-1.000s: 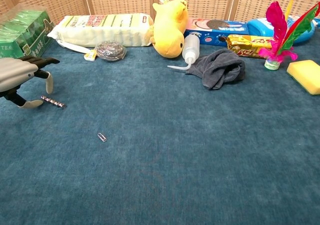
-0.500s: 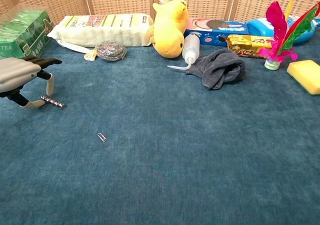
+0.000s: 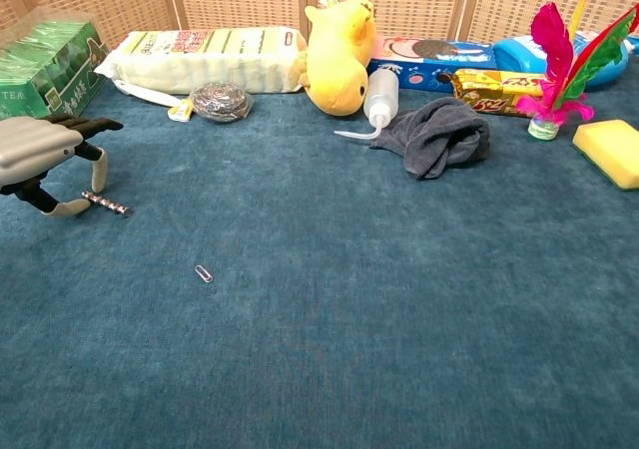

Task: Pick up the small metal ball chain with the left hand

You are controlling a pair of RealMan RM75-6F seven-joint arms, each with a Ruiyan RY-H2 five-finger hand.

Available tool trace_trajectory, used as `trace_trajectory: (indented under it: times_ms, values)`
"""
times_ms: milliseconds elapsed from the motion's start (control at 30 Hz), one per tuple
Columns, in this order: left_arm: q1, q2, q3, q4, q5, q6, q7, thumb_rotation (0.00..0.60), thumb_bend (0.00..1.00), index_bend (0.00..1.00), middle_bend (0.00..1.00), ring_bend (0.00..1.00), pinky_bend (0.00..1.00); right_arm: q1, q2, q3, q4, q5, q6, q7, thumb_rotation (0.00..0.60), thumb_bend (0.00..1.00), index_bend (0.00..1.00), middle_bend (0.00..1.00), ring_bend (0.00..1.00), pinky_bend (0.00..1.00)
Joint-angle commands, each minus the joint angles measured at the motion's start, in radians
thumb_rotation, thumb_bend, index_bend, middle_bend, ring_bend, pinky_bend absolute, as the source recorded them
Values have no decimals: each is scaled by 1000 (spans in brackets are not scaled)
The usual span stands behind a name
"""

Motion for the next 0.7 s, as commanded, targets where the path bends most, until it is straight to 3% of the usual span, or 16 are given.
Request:
trace_trajectory:
  times_ms: [33,400,700]
  values:
    - [0,2,0,-2,-3,-2,6,600,661,493,7,0,0,0,1,-1,-1,0,-1,1,600,3,0,0,0,0]
    - [-3,4,0,-12,-24,-24,40,600,693,498,7,0,0,1,7,-1,-6,3,-6,11,600,3,0,0,0,0]
    - [0,42,1,-57,3,25,51,600,700,498,9,0,0,2,9,-2,-7,1,-8,17,600,2,0,0,0,0]
